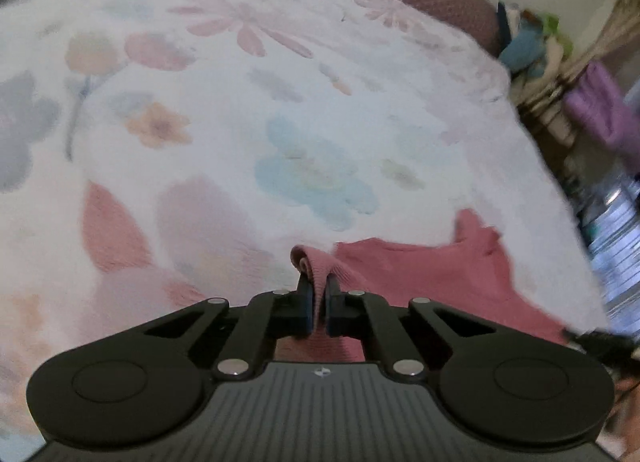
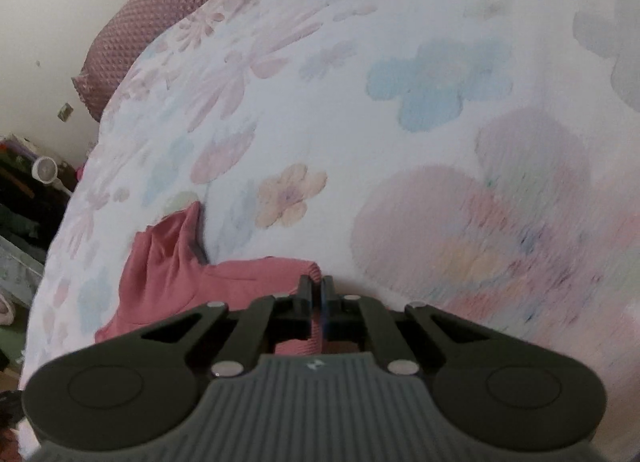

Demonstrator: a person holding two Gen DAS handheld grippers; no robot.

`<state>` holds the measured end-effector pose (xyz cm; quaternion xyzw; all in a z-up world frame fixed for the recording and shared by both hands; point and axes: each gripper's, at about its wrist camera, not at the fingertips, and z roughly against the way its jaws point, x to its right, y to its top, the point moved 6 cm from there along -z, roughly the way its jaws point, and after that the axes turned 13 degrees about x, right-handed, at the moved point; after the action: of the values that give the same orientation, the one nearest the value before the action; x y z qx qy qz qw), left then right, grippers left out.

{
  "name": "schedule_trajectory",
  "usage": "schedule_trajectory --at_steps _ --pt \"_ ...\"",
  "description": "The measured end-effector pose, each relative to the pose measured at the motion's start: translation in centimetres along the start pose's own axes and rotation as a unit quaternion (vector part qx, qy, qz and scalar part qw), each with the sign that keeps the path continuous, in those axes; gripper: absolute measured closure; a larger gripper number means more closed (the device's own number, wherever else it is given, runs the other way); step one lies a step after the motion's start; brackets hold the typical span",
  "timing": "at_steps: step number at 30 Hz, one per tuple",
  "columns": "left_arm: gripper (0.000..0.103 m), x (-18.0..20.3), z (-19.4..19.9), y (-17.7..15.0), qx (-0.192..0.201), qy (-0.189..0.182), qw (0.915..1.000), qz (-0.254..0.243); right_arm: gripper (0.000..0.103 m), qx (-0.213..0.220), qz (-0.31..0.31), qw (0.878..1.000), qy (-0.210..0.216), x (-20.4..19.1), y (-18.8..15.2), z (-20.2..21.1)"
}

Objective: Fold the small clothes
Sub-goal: 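Grasp the other sleeve cuff with the left tool and lift it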

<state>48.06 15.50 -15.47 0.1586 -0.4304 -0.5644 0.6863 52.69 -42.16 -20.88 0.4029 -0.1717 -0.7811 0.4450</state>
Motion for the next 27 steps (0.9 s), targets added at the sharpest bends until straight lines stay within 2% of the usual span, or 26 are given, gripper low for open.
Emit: schedule_trajectory --at_steps 2,5,7,8,9,10,14,16,19,23,26,27 --pt "0.097 -0.8 -1.5 -1.1 -0.046 0.017 0.9988 -0.005 0.103 -0.006 0.019 1.000 -0.016 0.0 -0.2 -0.6" --pt "0.084 -0.7 -2.2 -2.4 -0.055 0.017 0.9982 -0.016 0.103 -0.006 0.011 1.000 -0.026 0.3 -0.7 -1.0" --pt "0.062 -1.2 -2.1 -2.6 -0.041 0.023 0.9989 -0.005 0.097 -0.004 0.010 1.000 -0.024 0.1 -0.9 -0.7" --pt "0.058 -1.6 -2.0 -2.6 -0.033 0.024 0.9991 0.010 0.090 -0.004 0.014 1.000 -0.023 0.0 -1.0 -0.5" --pt "0.054 -2.0 -1.9 -2.7 -0.028 0.025 0.9990 0.025 0.079 -0.005 0.022 0.999 -0.023 -0.2 -1.0 -0.1" --pt "0.054 -2.4 -1.8 -2.7 -0.026 0.024 0.9986 0.040 0.076 -0.002 0.028 0.999 -0.021 -0.4 -1.0 0.3" --pt "0.054 -3.3 -1.8 -2.8 -0.022 0.014 0.9966 0.078 0.075 -0.004 0.040 0.999 -0.008 -0.9 -2.3 3.6" --pt "0.054 -3.2 -1.5 -2.9 -0.021 0.011 0.9969 0.075 0.075 -0.005 0.044 0.999 -0.001 -0.9 -3.6 5.4" --pt "0.054 -2.9 -1.2 -3.2 -0.023 0.011 0.9974 0.068 0.075 -0.013 0.085 0.996 0.000 -1.3 -6.4 7.6" --pt "0.054 -2.3 -0.9 -3.6 -0.025 0.013 0.9977 0.061 0.076 -0.036 0.197 0.980 -0.022 -2.0 -9.9 7.8" --pt "0.054 -1.9 -0.8 -3.9 -0.026 0.015 0.9976 0.062 0.077 -0.032 0.219 0.975 -0.015 -2.4 -10.4 7.1" --pt "0.054 -1.8 -0.8 -3.9 -0.028 0.020 0.9976 0.061 0.081 -0.032 0.220 0.975 -0.010 -2.6 -10.3 6.8"
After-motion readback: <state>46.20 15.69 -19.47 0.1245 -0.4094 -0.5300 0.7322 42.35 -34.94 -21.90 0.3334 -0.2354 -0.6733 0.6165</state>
